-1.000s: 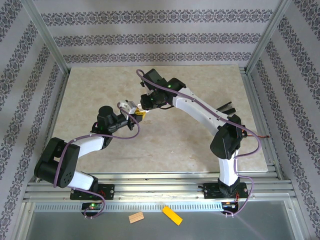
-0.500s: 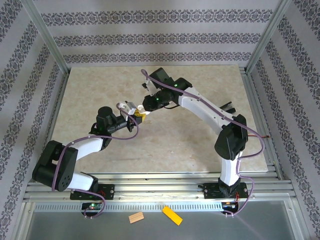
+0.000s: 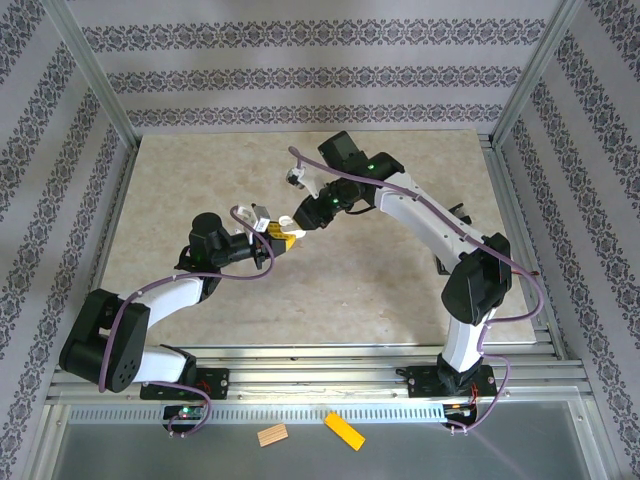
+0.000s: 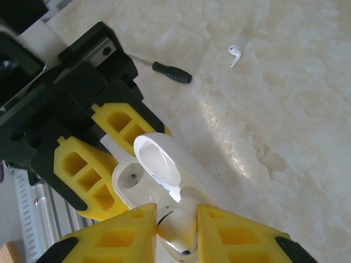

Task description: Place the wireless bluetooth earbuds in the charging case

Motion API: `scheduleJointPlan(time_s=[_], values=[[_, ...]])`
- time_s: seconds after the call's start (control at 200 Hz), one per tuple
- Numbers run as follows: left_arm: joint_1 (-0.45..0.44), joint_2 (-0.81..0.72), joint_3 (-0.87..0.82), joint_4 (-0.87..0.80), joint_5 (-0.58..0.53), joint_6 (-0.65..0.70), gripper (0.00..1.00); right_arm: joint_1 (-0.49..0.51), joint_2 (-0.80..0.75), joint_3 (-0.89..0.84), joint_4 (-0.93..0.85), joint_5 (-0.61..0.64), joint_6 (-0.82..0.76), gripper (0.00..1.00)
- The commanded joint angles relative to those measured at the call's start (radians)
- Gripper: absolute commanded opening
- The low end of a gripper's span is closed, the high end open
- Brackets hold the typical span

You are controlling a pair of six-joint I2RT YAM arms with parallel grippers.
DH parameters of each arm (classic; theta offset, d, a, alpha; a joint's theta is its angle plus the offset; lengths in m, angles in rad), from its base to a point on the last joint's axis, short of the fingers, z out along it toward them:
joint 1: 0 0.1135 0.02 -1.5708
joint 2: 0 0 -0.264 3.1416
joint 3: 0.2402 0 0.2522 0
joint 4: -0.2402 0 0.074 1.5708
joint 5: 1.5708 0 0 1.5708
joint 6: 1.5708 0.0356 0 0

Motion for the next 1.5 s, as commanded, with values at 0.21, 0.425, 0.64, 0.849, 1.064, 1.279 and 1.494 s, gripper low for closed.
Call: scheduleJointPlan(time_s=[0.21, 0.425, 0.64, 0.849, 1.064, 1.279, 1.494], values=[[-0.001, -0.028, 0.053, 0.100, 0.057, -0.057, 0.02, -0.017, -0.027, -0.033, -0.060, -0.141, -0.156, 0.23], [0.001, -0.011, 0.053, 0.123, 0.068, -0.075, 0.02, -0.026, -0.054, -0.071, -0.002, -0.188, -0.128, 0.22], [0.004, -0.001, 0.055, 0.153, 0.090, -0.106, 0.02, -0.032, -0.093, -0.121, 0.049, -0.207, -0.128, 0.22], [0.005, 0.006, 0.060, 0.192, 0.136, -0.148, 0.02, -0.034, -0.098, -0.140, 0.031, -0.250, -0.184, 0.22], [0.007, 0.019, 0.063, 0.219, 0.153, -0.168, 0.02, -0.042, -0.098, -0.146, 0.021, -0.288, -0.217, 0.20], [0.007, 0.005, 0.062, 0.227, 0.160, -0.167, 0.00, -0.051, -0.096, -0.145, 0.005, -0.268, -0.228, 0.26], [0.007, 0.011, 0.063, 0.216, 0.148, -0.147, 0.00, -0.059, -0.162, -0.175, 0.111, -0.165, -0.149, 0.47]])
